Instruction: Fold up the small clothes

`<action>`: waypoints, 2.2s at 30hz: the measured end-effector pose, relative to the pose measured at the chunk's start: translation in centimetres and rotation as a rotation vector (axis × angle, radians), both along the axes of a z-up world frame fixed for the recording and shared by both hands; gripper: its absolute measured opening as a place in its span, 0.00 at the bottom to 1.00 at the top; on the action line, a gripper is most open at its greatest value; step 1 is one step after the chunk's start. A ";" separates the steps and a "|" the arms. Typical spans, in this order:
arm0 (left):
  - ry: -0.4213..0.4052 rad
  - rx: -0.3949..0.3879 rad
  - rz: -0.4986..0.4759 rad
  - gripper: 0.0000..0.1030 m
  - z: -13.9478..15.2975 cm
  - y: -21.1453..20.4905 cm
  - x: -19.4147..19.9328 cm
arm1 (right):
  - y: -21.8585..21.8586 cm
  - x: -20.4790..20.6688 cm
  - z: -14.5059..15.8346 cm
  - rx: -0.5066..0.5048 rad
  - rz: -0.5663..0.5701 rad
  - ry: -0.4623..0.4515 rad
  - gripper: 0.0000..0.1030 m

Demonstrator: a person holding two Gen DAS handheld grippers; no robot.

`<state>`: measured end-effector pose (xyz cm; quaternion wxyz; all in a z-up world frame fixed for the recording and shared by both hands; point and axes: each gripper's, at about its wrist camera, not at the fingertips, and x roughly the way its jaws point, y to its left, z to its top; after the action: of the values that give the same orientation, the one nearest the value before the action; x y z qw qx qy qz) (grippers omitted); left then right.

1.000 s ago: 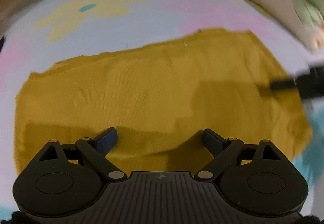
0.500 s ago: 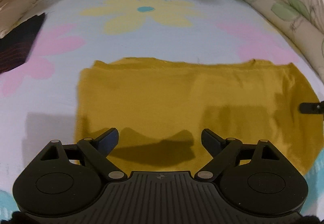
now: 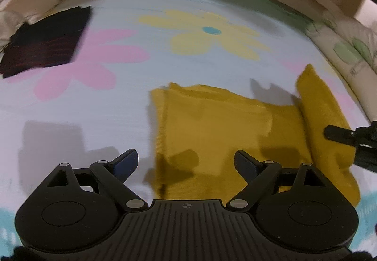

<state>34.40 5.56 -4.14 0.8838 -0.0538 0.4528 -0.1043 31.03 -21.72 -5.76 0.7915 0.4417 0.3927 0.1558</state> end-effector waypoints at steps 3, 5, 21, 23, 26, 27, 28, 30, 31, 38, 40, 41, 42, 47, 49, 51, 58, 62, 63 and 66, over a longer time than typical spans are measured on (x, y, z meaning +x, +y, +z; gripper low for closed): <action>0.006 -0.014 0.032 0.86 0.0 1.6 0.2 | 2.3 0.8 0.4 0.004 0.040 -0.009 0.21; 0.010 -0.019 0.047 0.86 -0.1 2.5 0.3 | 3.9 1.4 0.2 0.008 0.069 -0.009 0.21; 0.035 -0.058 0.118 0.86 -0.6 6.1 0.3 | 13.2 1.1 0.8 -0.305 0.290 -0.100 0.46; 0.027 -0.068 0.125 0.86 -0.3 6.2 0.4 | 13.7 0.6 1.4 -0.314 0.341 -0.152 0.57; 0.013 -0.086 0.131 0.86 0.4 6.1 0.5 | 13.1 -0.1 2.7 -0.292 0.368 -0.207 0.58; 0.010 -0.091 0.130 0.86 0.5 6.0 0.5 | 12.3 -0.4 3.2 -0.282 0.363 -0.220 0.58; 0.004 -0.096 0.128 0.86 0.8 5.8 0.5 | 11.5 -0.5 3.5 -0.272 0.355 -0.228 0.58; -0.010 -0.103 0.124 0.86 1.2 5.4 0.6 | 9.8 -0.6 4.2 -0.269 0.327 -0.233 0.58; -0.017 -0.107 0.119 0.86 1.4 5.0 0.7 | 8.9 -0.7 4.4 -0.276 0.315 -0.230 0.58; -0.044 -0.058 0.005 0.86 0.9 0.1 1.1 | 4.3 -1.8 4.5 -0.459 0.145 -0.202 0.58; -0.052 -0.034 -0.031 0.86 0.4 -1.4 1.3 | 4.1 -1.8 4.3 -0.514 0.117 -0.197 0.58; -0.059 -0.016 -0.048 0.86 0.1 -2.1 1.4 | 4.0 -1.7 4.2 -0.532 0.101 -0.189 0.58; -0.066 0.005 -0.062 0.86 -0.2 -2.6 1.5 | 3.8 -1.6 4.0 -0.544 0.080 -0.179 0.58; 0.054 0.061 -0.049 0.92 -3.9 -2.2 1.8 | 3.4 -0.3 3.0 -0.553 0.024 -0.135 0.58; 0.050 -0.020 -0.012 0.92 -4.3 -0.6 1.6 | 3.2 0.3 2.5 -0.559 0.025 -0.124 0.58; 0.052 0.007 -0.030 0.92 -4.0 -0.5 1.6 | 2.9 0.7 2.1 -0.563 0.033 -0.119 0.58; 0.053 -0.001 -0.016 0.92 -3.9 -0.5 1.3 | 4.2 2.8 0.4 -0.693 0.067 -0.079 0.72; 0.054 0.000 -0.016 0.92 -3.8 -0.6 1.3 | 3.9 4.0 -0.1 -0.699 0.063 -0.037 0.82; 0.055 0.001 -0.015 0.92 -3.7 -0.6 1.3 | 3.9 4.1 -0.2 -0.711 0.066 -0.036 0.85; 0.057 0.001 -0.012 0.92 -3.8 -0.6 1.4 | 4.1 4.3 -0.4 -0.742 0.058 -0.029 0.93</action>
<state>35.81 4.92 -7.90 0.8700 -0.0535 0.4782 -0.1075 35.36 -17.66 -6.12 0.8985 0.1113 0.4234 0.0318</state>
